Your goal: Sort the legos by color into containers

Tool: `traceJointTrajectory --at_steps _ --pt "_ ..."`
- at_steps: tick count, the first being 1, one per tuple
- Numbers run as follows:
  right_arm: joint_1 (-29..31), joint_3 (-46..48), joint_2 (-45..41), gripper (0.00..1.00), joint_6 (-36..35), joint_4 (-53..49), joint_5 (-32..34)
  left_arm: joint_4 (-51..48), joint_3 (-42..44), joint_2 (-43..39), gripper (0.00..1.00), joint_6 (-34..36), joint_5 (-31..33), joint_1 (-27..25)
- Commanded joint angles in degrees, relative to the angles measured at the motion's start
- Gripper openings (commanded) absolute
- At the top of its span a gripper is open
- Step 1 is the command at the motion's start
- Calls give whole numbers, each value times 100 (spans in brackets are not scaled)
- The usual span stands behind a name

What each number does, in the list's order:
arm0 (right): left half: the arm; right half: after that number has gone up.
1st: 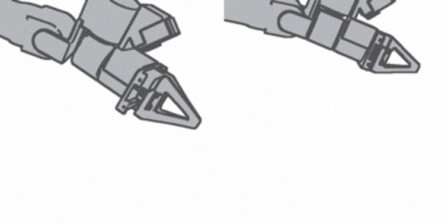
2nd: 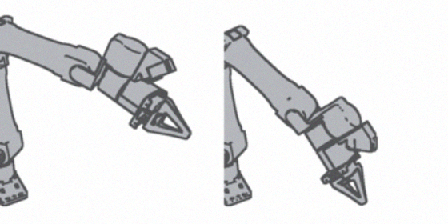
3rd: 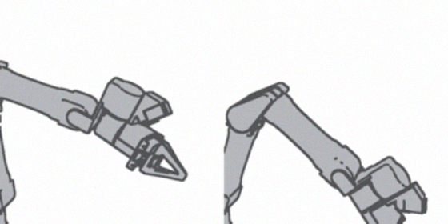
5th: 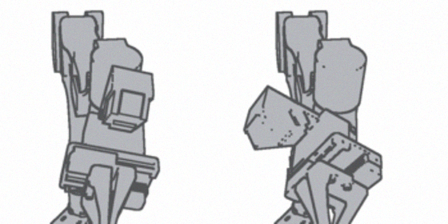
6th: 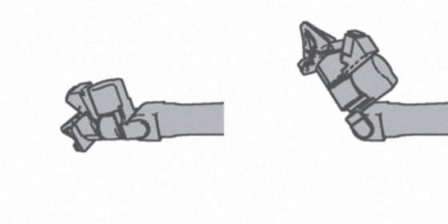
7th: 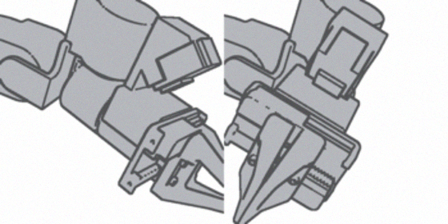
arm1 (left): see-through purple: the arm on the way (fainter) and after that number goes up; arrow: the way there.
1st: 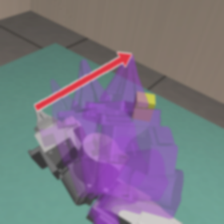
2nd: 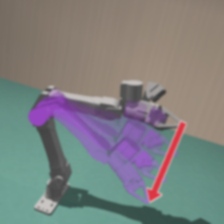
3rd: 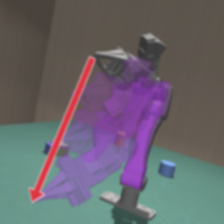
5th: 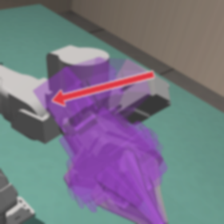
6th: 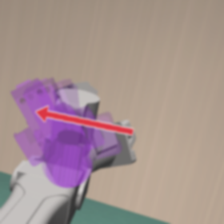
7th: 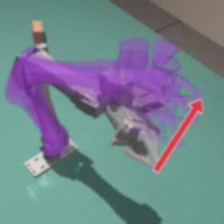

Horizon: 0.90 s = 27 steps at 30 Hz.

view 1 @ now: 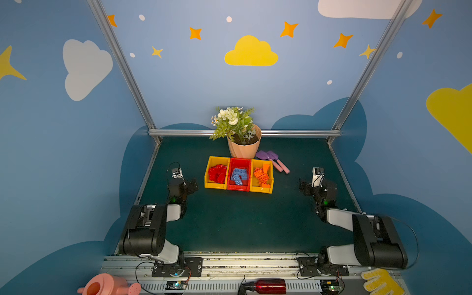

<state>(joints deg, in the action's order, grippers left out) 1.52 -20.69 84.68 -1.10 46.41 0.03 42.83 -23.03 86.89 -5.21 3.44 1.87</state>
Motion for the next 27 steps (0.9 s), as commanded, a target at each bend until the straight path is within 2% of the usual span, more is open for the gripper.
traceJointTrajectory --at_steps 1,2,4,5,7,9,11,27 --pt "-50 -121 171 95 186 262 -193 -69 -88 -11 100 64 -41 21" --pt "-96 -251 119 95 152 -292 -313 -73 -92 -14 100 65 -43 21" --pt "-102 -74 383 95 202 559 -310 -91 -105 -1 100 73 -28 13" --pt "-94 -107 350 96 200 459 -298 -96 -106 0 100 73 -21 16" --pt "-73 -344 138 95 94 -385 -325 -106 -114 -4 100 77 -19 11" --pt "-55 -222 241 95 109 35 -299 -106 -114 -3 100 81 -19 15" --pt "-48 -323 154 95 61 -290 -312 -108 -114 -6 100 82 -19 14" --pt "-31 -313 176 95 53 -227 -302 -116 -114 -6 100 91 -9 6"
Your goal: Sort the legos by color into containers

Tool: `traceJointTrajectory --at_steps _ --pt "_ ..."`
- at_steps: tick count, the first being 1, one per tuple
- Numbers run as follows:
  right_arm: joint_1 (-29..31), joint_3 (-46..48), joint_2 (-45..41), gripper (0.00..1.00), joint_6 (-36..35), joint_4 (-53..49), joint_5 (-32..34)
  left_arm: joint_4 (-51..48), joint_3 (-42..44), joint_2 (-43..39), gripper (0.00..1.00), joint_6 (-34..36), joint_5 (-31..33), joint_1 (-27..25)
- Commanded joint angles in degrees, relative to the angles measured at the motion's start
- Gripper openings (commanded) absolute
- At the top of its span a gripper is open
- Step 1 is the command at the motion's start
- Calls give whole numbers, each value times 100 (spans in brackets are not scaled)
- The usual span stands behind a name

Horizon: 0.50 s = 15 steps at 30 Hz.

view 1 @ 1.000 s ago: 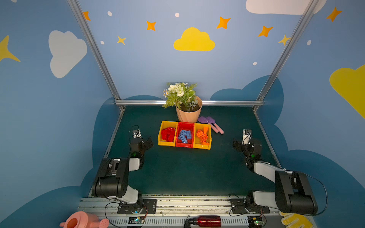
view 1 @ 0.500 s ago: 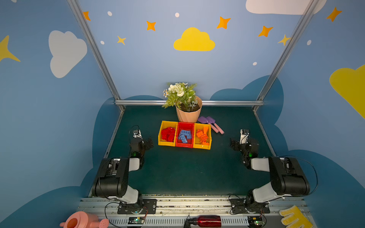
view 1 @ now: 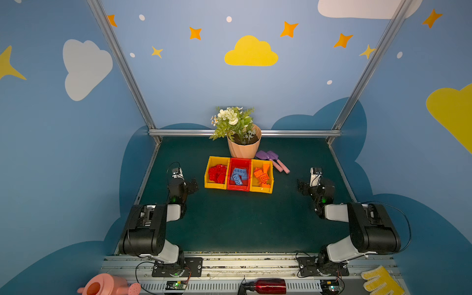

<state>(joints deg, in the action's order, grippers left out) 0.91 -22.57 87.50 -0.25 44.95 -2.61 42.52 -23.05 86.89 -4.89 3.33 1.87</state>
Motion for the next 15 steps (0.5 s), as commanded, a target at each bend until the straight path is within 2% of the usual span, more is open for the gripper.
traceJointTrajectory --at_steps 1,15 --pt "22 -121 -107 95 -29 -83 -38 -83 -115 -2 100 66 1 6" --pt "30 -124 -105 95 -36 -100 -46 -95 -112 -10 100 75 12 -11"
